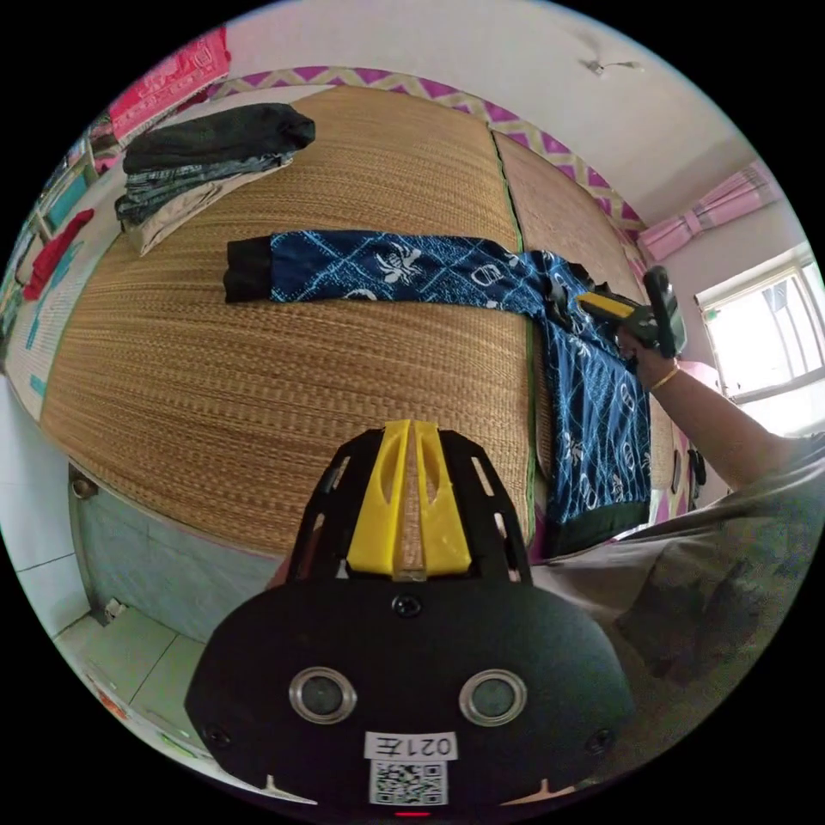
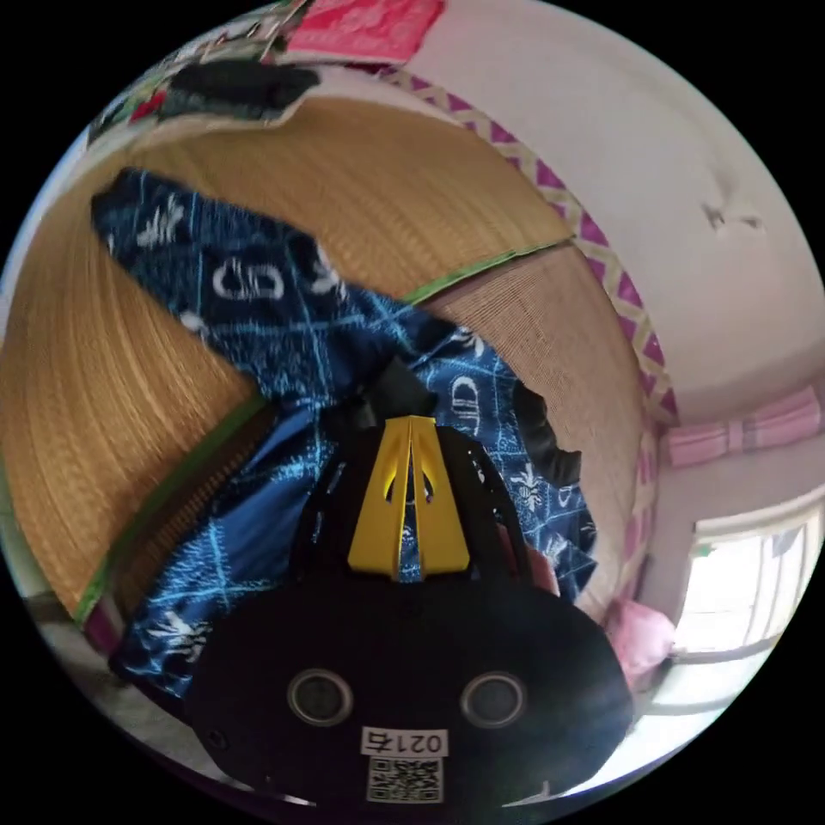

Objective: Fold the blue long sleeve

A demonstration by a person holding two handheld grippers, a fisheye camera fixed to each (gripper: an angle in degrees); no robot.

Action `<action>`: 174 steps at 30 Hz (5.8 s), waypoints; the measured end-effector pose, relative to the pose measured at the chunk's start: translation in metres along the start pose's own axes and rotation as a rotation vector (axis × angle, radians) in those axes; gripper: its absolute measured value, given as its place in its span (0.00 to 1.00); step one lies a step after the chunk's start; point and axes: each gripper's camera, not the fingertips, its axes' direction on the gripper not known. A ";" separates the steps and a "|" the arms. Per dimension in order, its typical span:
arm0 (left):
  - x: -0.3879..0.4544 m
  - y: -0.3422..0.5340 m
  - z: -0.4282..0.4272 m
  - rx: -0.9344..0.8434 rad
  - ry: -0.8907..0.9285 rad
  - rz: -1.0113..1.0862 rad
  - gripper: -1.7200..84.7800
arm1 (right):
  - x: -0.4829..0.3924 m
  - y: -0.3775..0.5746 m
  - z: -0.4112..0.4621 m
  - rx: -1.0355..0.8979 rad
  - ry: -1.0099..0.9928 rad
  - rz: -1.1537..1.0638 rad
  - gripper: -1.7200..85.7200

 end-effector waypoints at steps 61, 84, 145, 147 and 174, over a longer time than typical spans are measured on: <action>0.597 -0.159 -0.037 0.351 0.202 0.584 0.01 | 0.235 0.370 -0.004 -0.328 -0.441 0.695 0.01; 0.879 -0.173 0.120 -0.045 -0.086 1.012 0.09 | 0.285 0.471 0.085 -0.412 -0.516 0.857 0.01; 0.280 -0.036 -0.028 -0.400 0.369 0.017 0.01 | 0.260 0.586 0.316 -0.286 -1.429 0.969 0.03; 0.277 -0.037 -0.043 -0.386 0.390 -0.003 0.01 | 0.262 0.589 0.314 -0.266 -1.455 0.970 0.02; 0.339 -0.547 -0.098 -0.471 0.486 0.352 0.02 | 0.481 0.302 0.347 -0.003 -1.418 0.987 0.03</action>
